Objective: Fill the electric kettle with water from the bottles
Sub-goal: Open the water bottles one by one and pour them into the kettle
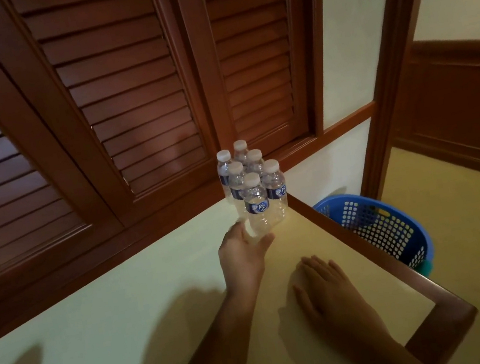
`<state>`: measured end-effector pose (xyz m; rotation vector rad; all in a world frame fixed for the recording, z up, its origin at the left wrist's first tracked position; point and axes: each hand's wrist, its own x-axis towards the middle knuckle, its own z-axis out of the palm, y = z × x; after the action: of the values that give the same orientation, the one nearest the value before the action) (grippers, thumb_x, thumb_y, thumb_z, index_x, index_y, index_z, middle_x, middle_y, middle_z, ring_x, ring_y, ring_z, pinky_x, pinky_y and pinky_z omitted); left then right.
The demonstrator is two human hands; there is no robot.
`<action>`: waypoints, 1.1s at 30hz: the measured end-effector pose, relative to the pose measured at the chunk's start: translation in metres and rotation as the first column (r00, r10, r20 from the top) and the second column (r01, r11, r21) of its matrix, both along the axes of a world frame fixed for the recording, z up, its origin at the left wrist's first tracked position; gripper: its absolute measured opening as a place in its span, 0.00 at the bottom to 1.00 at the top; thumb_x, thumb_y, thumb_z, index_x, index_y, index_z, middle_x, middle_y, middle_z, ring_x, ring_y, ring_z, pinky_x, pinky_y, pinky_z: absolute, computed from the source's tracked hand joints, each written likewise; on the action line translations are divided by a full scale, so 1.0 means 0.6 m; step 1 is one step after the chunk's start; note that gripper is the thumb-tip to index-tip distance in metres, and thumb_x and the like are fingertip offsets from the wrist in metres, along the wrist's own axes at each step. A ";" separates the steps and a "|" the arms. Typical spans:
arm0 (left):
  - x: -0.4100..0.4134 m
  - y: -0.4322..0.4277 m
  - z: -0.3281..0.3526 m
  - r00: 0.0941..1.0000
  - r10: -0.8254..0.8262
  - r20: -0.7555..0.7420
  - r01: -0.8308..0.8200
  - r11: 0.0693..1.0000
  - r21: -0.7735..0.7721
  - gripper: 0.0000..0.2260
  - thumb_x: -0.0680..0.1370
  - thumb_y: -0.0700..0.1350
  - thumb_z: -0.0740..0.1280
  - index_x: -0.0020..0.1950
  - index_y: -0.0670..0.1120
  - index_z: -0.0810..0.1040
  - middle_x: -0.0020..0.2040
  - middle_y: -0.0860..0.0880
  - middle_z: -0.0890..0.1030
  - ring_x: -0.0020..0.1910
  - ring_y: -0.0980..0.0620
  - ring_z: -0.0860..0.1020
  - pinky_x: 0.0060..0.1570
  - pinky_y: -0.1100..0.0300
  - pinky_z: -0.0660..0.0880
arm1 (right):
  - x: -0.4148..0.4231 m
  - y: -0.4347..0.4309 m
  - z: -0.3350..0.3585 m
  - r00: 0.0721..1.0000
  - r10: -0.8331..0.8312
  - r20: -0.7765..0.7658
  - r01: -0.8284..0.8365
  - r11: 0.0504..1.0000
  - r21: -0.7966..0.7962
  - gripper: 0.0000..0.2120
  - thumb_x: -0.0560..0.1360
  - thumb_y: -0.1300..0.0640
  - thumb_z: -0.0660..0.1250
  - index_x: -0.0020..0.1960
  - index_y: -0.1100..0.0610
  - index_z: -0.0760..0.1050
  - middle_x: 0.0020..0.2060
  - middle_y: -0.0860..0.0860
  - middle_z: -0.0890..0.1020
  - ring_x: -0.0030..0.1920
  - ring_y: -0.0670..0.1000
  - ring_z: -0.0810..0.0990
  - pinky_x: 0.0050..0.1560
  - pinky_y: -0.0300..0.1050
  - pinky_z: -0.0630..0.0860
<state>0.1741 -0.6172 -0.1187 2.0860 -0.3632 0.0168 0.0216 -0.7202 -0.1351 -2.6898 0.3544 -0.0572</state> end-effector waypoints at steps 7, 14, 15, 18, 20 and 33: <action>-0.110 0.140 -0.005 0.997 -0.003 -0.077 -0.012 0.982 -0.190 0.15 0.79 0.54 0.74 0.65 0.55 0.80 0.60 0.60 0.84 0.61 0.63 0.81 0.61 0.70 0.75 | -0.030 0.032 0.004 0.885 0.042 0.463 -0.085 0.994 0.074 0.22 0.85 0.42 0.51 0.73 0.50 0.70 0.67 0.52 0.79 0.68 0.50 0.75 0.76 0.36 0.57; -0.229 0.321 0.037 0.980 0.189 -0.061 -0.199 0.934 -0.296 0.17 0.82 0.40 0.69 0.59 0.65 0.80 0.57 0.65 0.85 0.58 0.67 0.82 0.59 0.74 0.73 | -0.021 0.227 0.042 0.880 0.053 0.471 -0.308 0.819 0.484 0.17 0.83 0.50 0.62 0.71 0.46 0.74 0.68 0.35 0.75 0.68 0.31 0.70 0.68 0.28 0.64; -0.245 0.348 0.043 0.973 0.223 -0.063 -0.232 0.924 -0.303 0.16 0.83 0.41 0.69 0.61 0.64 0.80 0.57 0.65 0.85 0.59 0.66 0.82 0.60 0.73 0.74 | -0.021 0.258 0.047 0.876 0.073 0.477 -0.351 0.773 0.528 0.18 0.82 0.50 0.62 0.71 0.47 0.75 0.67 0.35 0.75 0.68 0.32 0.70 0.67 0.28 0.65; -0.291 0.430 0.061 0.940 0.336 -0.051 -0.334 0.886 -0.320 0.14 0.83 0.44 0.69 0.66 0.59 0.80 0.58 0.64 0.85 0.61 0.64 0.82 0.62 0.67 0.76 | -0.028 0.340 0.066 0.876 0.151 0.458 -0.437 0.649 0.623 0.17 0.81 0.49 0.63 0.69 0.47 0.77 0.65 0.33 0.78 0.68 0.35 0.73 0.67 0.31 0.68; -0.322 0.479 0.073 0.906 0.422 -0.025 -0.405 0.848 -0.342 0.15 0.82 0.43 0.70 0.67 0.57 0.80 0.59 0.62 0.85 0.61 0.61 0.83 0.63 0.62 0.77 | -0.035 0.391 0.078 0.870 0.213 0.444 -0.479 0.574 0.664 0.17 0.81 0.48 0.62 0.69 0.46 0.77 0.64 0.33 0.79 0.67 0.35 0.74 0.66 0.34 0.70; -0.490 0.740 0.149 0.622 0.767 0.155 -0.659 0.620 -0.426 0.12 0.81 0.39 0.69 0.60 0.53 0.83 0.55 0.59 0.86 0.57 0.57 0.84 0.55 0.61 0.82 | -0.036 0.669 0.171 0.831 0.331 0.447 -0.545 0.324 0.773 0.16 0.83 0.46 0.59 0.70 0.43 0.73 0.61 0.30 0.77 0.60 0.24 0.72 0.56 0.20 0.67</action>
<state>-0.1197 -0.1734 -0.0292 1.7471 0.3193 0.8723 -0.0003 -0.3191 -0.0322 -1.5778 -0.3833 0.0124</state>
